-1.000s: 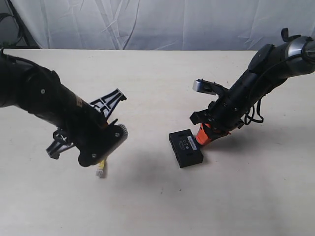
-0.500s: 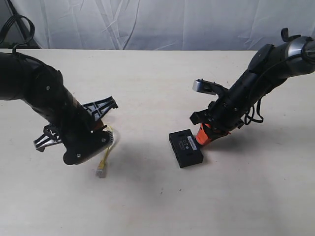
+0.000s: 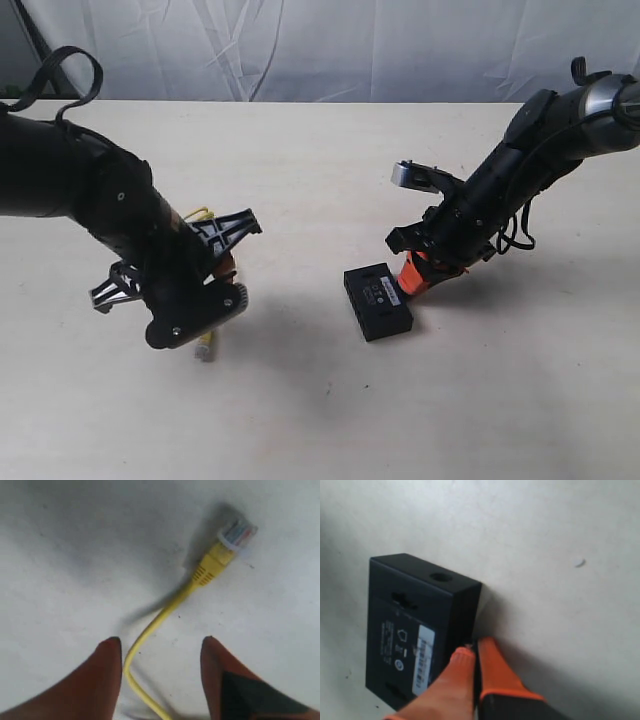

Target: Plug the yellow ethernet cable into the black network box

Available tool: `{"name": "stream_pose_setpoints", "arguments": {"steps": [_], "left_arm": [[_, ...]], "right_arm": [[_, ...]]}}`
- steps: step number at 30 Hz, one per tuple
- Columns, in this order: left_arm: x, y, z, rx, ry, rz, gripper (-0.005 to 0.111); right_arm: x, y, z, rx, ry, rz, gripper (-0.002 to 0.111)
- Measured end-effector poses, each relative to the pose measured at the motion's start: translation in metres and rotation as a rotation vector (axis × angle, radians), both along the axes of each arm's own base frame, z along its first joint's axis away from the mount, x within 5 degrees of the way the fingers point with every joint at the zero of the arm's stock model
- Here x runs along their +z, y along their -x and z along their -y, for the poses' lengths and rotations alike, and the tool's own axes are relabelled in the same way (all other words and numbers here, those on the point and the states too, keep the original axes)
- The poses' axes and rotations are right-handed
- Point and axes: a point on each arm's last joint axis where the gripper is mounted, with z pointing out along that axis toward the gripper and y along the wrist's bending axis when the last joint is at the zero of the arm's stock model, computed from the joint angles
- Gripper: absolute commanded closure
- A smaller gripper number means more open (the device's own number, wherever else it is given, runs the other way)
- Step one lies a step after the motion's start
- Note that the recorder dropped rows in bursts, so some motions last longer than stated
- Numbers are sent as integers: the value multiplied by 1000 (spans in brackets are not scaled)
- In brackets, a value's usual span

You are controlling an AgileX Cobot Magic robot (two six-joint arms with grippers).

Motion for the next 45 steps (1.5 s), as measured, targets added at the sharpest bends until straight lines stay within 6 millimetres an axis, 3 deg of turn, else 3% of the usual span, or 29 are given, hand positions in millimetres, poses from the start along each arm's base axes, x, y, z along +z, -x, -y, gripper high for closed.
{"name": "stream_pose_setpoints", "arguments": {"steps": [17,20,26,34,45], "left_arm": [[-26,-6,4,-45,-39,2,60],[-26,-7,4,-49,-43,4,70],[-27,-3,4,-61,-63,-19,106],[-28,0,7,-26,-53,-60,107],[-11,8,2,295,15,-136,107]], "right_arm": [[0,0,0,3,1,1,109],[0,0,0,3,1,2,109],[0,0,0,3,3,4,109],[0,0,0,3,3,4,109],[0,0,0,4,3,4,109]]}}
